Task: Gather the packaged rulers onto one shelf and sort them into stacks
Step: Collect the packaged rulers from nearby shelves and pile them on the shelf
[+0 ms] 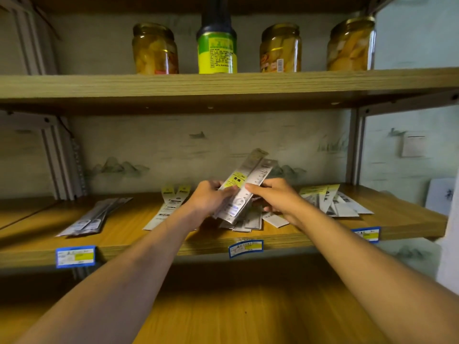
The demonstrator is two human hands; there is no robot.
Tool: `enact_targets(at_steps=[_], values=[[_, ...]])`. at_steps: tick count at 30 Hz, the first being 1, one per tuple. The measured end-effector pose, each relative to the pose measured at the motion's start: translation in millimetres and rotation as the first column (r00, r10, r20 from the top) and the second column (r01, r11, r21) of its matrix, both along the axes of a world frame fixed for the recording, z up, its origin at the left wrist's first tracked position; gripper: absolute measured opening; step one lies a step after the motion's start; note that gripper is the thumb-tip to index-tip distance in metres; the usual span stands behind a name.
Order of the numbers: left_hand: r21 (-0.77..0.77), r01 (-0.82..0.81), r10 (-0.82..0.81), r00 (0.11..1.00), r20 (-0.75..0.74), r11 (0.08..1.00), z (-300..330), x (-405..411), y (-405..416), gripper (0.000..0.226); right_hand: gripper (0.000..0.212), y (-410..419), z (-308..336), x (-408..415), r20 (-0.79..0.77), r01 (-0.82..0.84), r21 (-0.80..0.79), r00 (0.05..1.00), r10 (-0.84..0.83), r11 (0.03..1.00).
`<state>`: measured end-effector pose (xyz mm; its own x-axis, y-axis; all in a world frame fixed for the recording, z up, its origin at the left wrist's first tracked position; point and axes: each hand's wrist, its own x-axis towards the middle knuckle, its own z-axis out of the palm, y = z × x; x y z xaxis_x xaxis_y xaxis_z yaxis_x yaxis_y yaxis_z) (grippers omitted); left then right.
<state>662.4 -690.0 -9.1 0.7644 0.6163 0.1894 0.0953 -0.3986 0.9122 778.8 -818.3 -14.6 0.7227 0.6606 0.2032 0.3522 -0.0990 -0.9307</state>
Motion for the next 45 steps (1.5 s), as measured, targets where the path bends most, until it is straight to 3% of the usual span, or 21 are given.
enact_targets(at_steps=[3,6,11,14,16,18,22,27,30,34,40,45], values=[[0.022,0.016,-0.016,1.000,0.005,1.000,1,-5,0,0.027,0.009,-2,4,-9,-0.208,-0.060,0.150,0.974,0.091,0.987],[-0.038,-0.029,0.030,0.999,0.039,0.999,8,-22,15,0.030,0.011,-8,8,-9,-0.166,-0.057,0.164,0.982,0.085,0.985],[-0.086,-0.208,0.200,0.975,-0.095,0.974,15,-63,66,0.037,0.022,-13,18,-6,-0.087,-0.089,0.172,0.991,0.105,0.981],[-0.066,-0.209,0.193,0.961,-0.196,0.976,11,-82,79,0.029,0.025,-9,19,-9,-0.054,-0.130,0.137,0.989,0.138,0.982],[-0.030,-0.175,0.167,0.971,-0.168,0.984,11,-89,79,0.024,0.024,-5,20,-13,-0.054,-0.147,0.126,0.986,0.155,0.981],[0.053,-0.174,0.180,0.974,-0.141,0.983,12,-92,80,0.021,0.025,0,23,-17,-0.046,-0.149,0.129,0.987,0.155,0.980],[0.289,-0.202,0.273,0.933,-0.233,0.936,9,-98,89,0.018,0.033,9,26,-27,-0.043,-0.167,0.148,0.984,0.175,0.975],[0.425,-0.176,0.336,0.880,-0.337,0.888,-2,-105,93,0.046,0.038,24,18,-32,-0.007,-0.197,0.078,0.980,0.198,0.977],[0.564,-0.156,0.352,0.900,-0.257,0.811,1,-114,96,0.025,0.031,34,16,-37,-0.020,-0.186,0.077,0.982,0.188,0.980],[0.718,-0.088,0.369,0.897,-0.244,0.690,16,-147,115,0.023,0.024,50,22,-54,-0.021,-0.174,0.078,0.984,0.176,0.982],[0.840,0.024,0.481,0.811,-0.333,0.542,39,-220,156,0.028,0.026,117,32,-103,-0.060,-0.210,0.088,0.975,0.215,0.974],[0.862,0.044,0.543,0.760,-0.357,0.505,36,-258,183,0.031,0.031,200,27,-173,-0.081,-0.289,0.033,0.953,0.291,0.957]])
